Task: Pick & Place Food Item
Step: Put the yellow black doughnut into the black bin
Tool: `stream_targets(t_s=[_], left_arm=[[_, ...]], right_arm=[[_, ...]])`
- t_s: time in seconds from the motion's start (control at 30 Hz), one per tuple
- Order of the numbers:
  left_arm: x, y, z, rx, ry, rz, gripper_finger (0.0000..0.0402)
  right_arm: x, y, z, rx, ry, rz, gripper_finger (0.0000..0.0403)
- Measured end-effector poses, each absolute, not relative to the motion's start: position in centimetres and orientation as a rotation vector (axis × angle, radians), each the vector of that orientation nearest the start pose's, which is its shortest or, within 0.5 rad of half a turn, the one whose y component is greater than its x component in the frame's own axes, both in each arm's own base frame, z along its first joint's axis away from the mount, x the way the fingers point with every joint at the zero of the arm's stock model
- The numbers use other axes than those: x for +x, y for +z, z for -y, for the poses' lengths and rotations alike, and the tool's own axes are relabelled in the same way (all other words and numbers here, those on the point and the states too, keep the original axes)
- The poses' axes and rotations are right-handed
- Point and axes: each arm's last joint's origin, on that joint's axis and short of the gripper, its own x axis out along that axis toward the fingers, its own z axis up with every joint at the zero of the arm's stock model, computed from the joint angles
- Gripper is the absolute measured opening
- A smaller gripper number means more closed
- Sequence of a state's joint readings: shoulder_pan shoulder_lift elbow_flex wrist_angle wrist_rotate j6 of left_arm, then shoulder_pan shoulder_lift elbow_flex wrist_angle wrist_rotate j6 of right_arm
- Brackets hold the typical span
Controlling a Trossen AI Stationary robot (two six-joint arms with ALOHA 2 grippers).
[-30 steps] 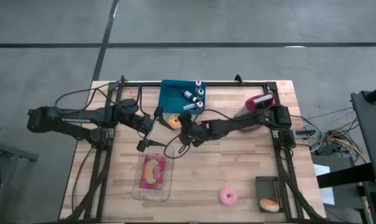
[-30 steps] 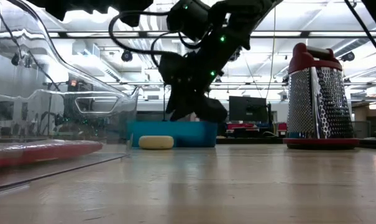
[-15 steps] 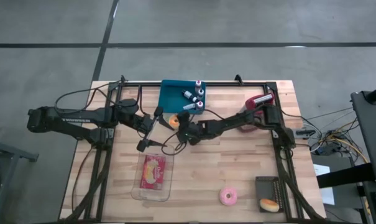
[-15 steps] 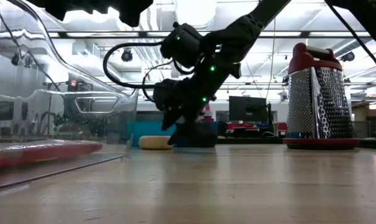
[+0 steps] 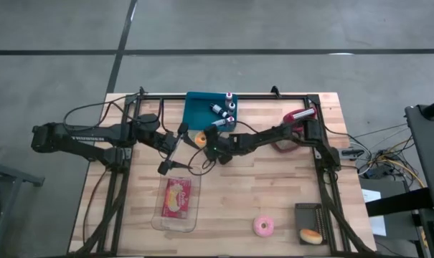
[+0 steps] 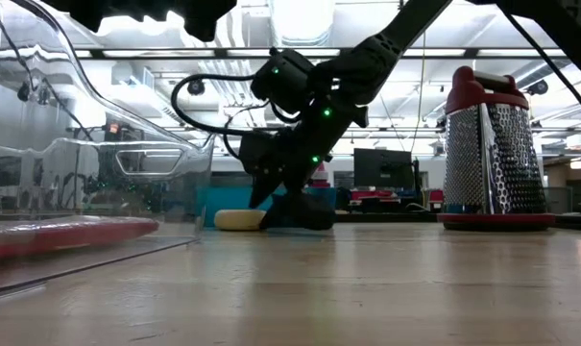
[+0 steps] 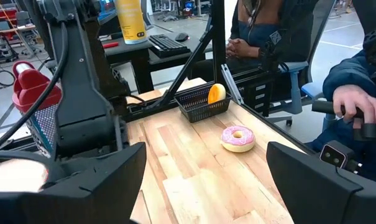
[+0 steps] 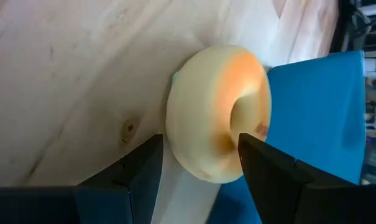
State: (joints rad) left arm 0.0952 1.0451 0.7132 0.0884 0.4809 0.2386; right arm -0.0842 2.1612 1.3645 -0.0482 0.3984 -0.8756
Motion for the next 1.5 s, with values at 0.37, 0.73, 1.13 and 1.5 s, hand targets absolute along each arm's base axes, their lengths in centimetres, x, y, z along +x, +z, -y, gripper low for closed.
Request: stream_targets(t_s=[0.37,0.73,1.13,1.5], left_arm=[[23.0,28.6,-0.8,0.165,-0.41,-0.187,0.0339],[23.0,28.6,-0.8,0.165,-0.41,-0.188,0.0339],[23.0,28.6,-0.8,0.165,-0.41,-0.187,0.0339],[23.0,28.7,-0.8,0.165,-0.41,-0.187,0.0339]], right_arm=[[44.1,11.9,5.7,-0.968,-0.021,-0.971,0.0205],[43.9,11.5,6.0,-0.949,0.003,-0.95,0.0176],[43.6,11.1,6.4,-0.931,0.025,-0.936,0.0126],[43.6,11.1,6.4,-0.932,0.021,-0.936,0.0081]])
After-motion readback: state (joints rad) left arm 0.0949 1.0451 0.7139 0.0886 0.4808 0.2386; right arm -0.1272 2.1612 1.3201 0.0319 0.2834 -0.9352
